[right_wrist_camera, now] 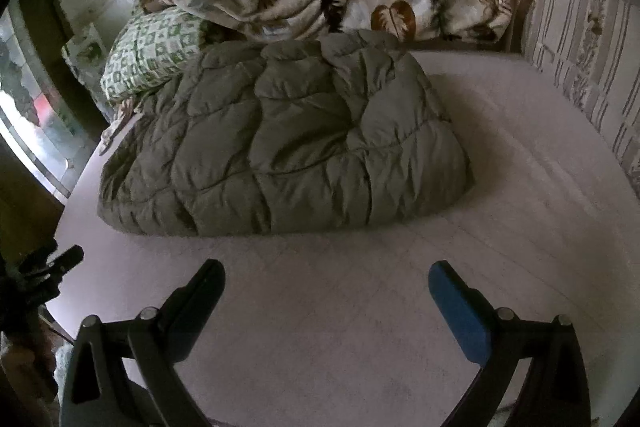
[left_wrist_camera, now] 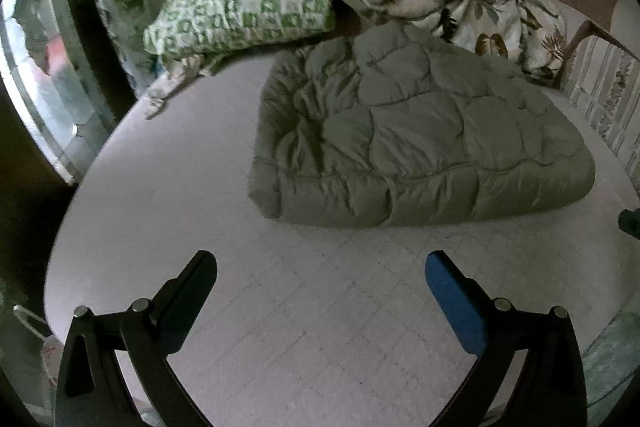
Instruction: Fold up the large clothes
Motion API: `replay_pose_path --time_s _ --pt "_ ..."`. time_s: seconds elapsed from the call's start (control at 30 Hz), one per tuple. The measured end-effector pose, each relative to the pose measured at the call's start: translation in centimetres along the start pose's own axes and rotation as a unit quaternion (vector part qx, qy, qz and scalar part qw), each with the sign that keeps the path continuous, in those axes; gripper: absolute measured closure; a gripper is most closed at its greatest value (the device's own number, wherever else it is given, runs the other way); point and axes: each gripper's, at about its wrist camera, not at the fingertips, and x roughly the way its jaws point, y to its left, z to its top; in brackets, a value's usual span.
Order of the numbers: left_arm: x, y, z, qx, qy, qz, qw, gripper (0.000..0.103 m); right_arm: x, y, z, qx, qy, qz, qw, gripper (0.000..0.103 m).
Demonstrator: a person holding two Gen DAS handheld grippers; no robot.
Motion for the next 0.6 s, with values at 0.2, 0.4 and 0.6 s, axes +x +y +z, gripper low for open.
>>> replay_pose_path --time_s 0.2,0.4,0.6 --pt "-1.9 0.5 -1.0 -0.007 -0.006 -0.002 1.0000 0.000 -2.8 1.5 -1.6 -0.020 -0.021 -0.001 1.000 0.000" --pt "-3.9 0.5 -2.1 -0.012 -0.016 -0.006 0.9998 0.000 -4.9 2.3 -2.8 -0.031 -0.035 -0.002 0.999 0.000" --pt "-6.0 -0.1 -2.9 -0.003 -0.033 0.019 0.9993 0.000 -6.9 2.6 -3.3 -0.031 -0.050 0.010 0.998 0.000"
